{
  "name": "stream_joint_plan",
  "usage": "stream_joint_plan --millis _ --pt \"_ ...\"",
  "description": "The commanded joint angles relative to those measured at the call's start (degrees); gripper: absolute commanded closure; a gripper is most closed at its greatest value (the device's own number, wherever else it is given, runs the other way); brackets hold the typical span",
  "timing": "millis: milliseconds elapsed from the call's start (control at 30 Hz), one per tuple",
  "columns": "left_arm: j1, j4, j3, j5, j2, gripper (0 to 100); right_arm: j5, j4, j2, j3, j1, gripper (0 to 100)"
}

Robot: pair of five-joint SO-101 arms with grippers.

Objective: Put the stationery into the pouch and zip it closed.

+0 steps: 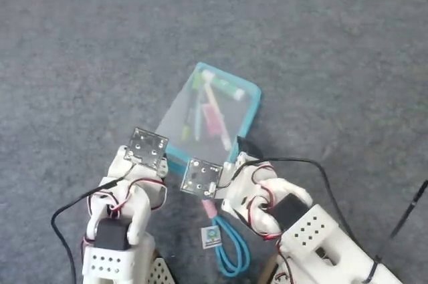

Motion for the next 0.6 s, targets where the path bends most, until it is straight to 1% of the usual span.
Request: stream_joint_plan --millis 0,167,200,300,467,500,533,567 --pt "2.5 2.1 -5.2 1.4 -0.9 99 0.5 -3.2 -2.0 -0.6 -0.8 64.5" --pt "2.5 2.5 -5.5 1.1 -1.0 99 0.7 -6.1 -2.0 -0.7 -0.1 64.7" --pt "2.5 2.6 -5.5 1.1 -1.0 99 0.7 -6.9 -2.0 -0.7 0.5 66.1" --pt "2.8 2.6 -5.5 1.1 -1.0 99 0.5 -9.2 -2.0 -0.8 2.9 76.0" --pt "2.4 2.4 -5.5 1.1 -1.1 99 0.4 -10.1 -2.0 -1.0 4.6 99.1" --pt "2.4 2.2 -5.6 1.1 -1.1 99 0.0 -10.1 -2.0 -1.1 4.8 99.6" --pt "2.3 1.8 -5.9 1.1 -1.1 99 -1.0 -10.0 -2.0 -1.2 5.0 98.0" --pt "1.8 1.3 -6.5 1.0 -1.1 99 -2.0 -9.5 -1.9 -1.8 5.3 99.1"
